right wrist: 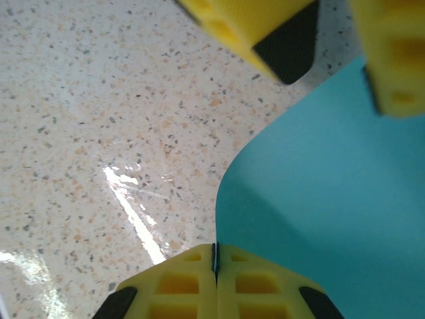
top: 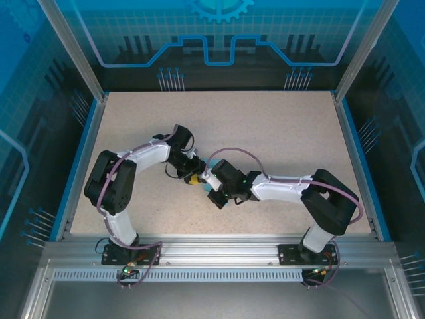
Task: Fold a paper plane with a square sheet of paper (fold left side to right side)
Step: Third fold the triangle at the center of the table.
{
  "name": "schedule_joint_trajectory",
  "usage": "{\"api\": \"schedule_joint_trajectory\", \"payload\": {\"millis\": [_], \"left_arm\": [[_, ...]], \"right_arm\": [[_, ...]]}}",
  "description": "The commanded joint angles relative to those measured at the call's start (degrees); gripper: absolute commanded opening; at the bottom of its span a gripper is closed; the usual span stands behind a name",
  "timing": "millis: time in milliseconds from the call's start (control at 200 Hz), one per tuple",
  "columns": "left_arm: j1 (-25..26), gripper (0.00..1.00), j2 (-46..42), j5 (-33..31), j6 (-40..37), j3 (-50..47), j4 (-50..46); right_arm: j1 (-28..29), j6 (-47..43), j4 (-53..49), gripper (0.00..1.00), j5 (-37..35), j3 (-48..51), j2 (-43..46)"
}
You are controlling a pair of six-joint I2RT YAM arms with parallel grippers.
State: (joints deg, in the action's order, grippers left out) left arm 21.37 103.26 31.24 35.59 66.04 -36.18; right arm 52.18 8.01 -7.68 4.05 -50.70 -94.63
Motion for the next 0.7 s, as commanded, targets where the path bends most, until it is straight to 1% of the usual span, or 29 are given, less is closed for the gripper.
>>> {"api": "schedule_joint_trajectory", "payload": {"millis": [0,130,210,275,470,595,695], "left_arm": [[-1.4,0.39,-1.6,-0.6,-3.6,3.0,-2.7],[-1.4,0.23,2.6,-0.3,-5.9,6.8,-3.4],[-1.4,0.18,5.5,0.2,-7.0,8.9,-2.9],[-1.2,0.16,7.8,1.6,-7.9,10.8,-2.6],[0.6,0.14,14.5,2.1,-11.1,16.3,-4.4],[1.5,0.13,17.4,1.9,-12.3,18.1,-4.7],[2.1,0.12,19.2,0.5,-13.4,18.8,-5.6]], "right_arm": [[-1.1,1.5,-1.5,0.00,4.9,-0.9,-1.1],[-1.6,2.4,-1.9,0.00,6.5,-1.7,-2.3],[-2.1,3.1,-2.0,0.00,7.0,-2.0,-2.9],[-2.3,3.6,-1.8,0.00,7.4,-2.0,-3.0],[-3.1,4.9,-1.2,0.00,8.6,-1.7,-2.8],[-3.6,5.2,-1.3,0.00,9.6,-2.0,-3.1],[-4.2,5.6,-1.6,0.00,9.9,-2.3,-3.2]]}}
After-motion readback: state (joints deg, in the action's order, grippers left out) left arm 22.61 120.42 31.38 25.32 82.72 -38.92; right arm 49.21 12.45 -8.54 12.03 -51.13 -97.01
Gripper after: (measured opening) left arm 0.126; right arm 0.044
